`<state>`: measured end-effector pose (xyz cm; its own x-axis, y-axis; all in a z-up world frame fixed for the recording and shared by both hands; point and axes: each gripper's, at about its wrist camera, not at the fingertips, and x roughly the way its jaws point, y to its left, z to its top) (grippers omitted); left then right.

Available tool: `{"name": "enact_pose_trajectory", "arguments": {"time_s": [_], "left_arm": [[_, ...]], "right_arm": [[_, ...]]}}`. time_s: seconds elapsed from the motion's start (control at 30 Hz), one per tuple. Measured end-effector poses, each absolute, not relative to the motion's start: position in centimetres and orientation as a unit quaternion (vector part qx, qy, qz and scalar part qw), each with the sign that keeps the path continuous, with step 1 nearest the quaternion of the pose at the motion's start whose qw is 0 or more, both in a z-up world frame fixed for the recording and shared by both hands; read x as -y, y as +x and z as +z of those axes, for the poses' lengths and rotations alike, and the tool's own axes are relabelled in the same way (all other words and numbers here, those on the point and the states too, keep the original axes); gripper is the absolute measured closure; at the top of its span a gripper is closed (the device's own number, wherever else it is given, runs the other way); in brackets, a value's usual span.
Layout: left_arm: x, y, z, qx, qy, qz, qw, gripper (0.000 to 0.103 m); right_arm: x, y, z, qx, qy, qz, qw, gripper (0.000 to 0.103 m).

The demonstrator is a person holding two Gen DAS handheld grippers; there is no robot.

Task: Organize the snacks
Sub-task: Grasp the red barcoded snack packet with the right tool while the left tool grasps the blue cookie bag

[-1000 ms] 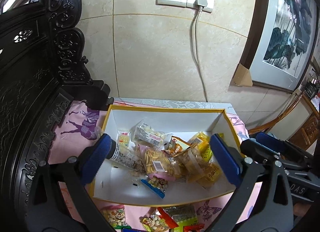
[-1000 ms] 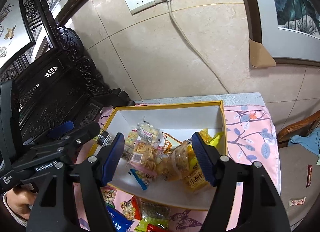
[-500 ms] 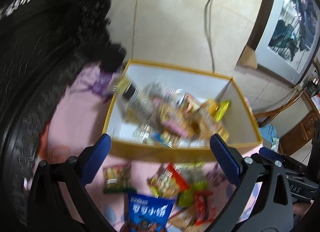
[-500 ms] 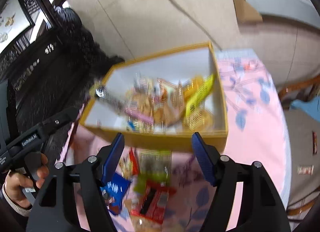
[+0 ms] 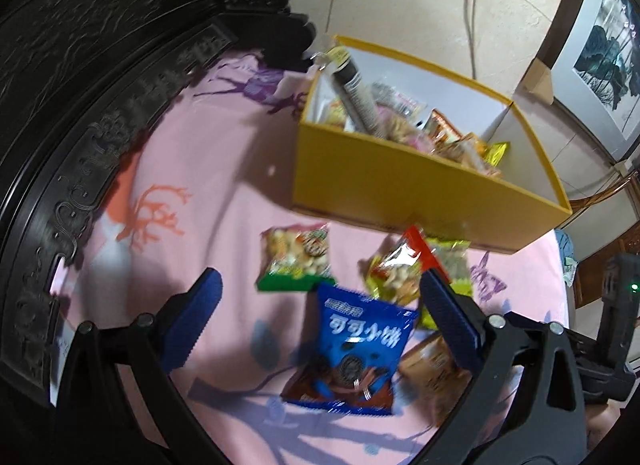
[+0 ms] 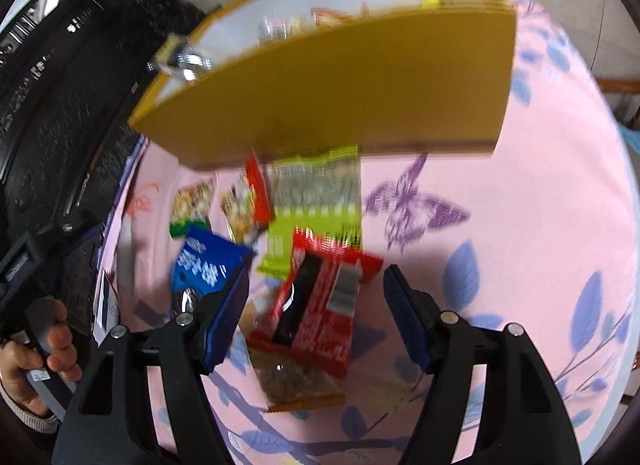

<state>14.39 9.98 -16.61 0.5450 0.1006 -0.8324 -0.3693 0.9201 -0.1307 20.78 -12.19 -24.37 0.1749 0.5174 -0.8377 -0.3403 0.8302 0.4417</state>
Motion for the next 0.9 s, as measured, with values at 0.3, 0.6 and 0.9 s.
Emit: {"name": "enact_pose_trajectory", "arguments": {"time_s": [0.3,0.6,0.9], "left_arm": [[-11.9,11.9,-17.9,-0.473,-0.160,0.166,0.850,0.002],[-10.6,11.8,-20.3,-0.510,-0.141,0.147,0.835,0.002],[-6.3,14.1,-23.6,-0.556,-0.089,0.091,0.821,0.002]], "right_arm": [[10.7,21.0,-26.9,-0.615,0.093,0.280,0.731,0.042],[13.4,20.7,-25.6,-0.596,0.125,0.283,0.741,0.058],[15.7,20.5,-24.0,-0.585,0.149,0.268,0.750,0.058]]}}
